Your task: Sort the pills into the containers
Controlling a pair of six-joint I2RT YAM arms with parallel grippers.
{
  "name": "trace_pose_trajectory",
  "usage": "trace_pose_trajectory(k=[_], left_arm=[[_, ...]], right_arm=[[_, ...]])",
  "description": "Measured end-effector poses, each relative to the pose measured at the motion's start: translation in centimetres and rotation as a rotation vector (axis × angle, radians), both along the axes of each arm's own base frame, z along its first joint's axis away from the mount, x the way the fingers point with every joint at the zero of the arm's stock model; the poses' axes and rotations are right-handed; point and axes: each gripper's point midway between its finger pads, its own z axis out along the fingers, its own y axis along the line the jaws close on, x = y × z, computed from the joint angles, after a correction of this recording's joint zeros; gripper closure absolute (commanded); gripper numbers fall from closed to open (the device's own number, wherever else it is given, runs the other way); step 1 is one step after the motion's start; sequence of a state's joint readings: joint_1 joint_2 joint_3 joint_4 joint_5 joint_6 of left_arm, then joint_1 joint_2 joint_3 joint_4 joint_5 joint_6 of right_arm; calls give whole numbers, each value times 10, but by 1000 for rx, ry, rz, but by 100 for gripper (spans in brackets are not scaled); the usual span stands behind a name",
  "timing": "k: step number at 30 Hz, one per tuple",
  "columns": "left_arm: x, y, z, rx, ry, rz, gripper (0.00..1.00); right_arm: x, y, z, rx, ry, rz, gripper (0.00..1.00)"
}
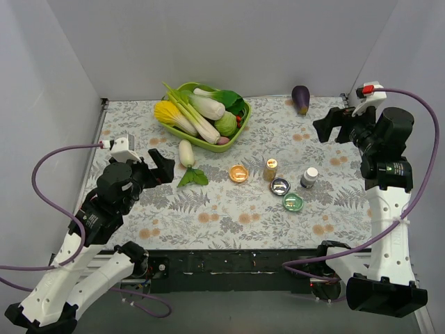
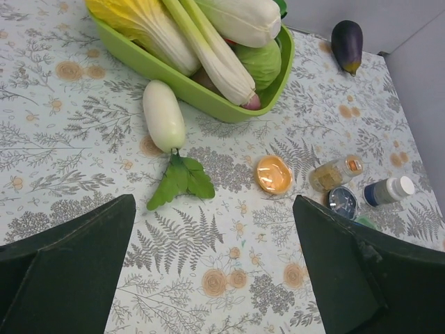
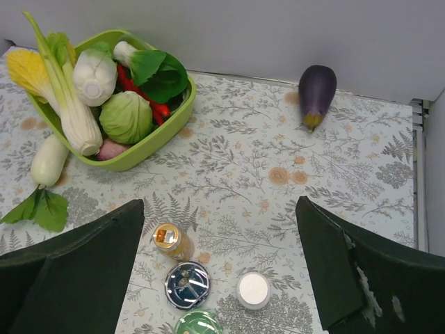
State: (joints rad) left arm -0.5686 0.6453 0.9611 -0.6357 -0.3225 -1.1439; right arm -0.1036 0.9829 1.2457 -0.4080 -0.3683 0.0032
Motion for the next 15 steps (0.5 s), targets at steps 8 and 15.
trace_pose_trajectory(k=[8, 15], left_arm=[[6, 5, -21, 19, 39, 49, 2], [26, 8, -59, 38, 147, 83, 2]], right_arm=[[-15, 43, -24, -10, 8, 314, 2], [-34, 115, -71, -84, 91, 689, 2]])
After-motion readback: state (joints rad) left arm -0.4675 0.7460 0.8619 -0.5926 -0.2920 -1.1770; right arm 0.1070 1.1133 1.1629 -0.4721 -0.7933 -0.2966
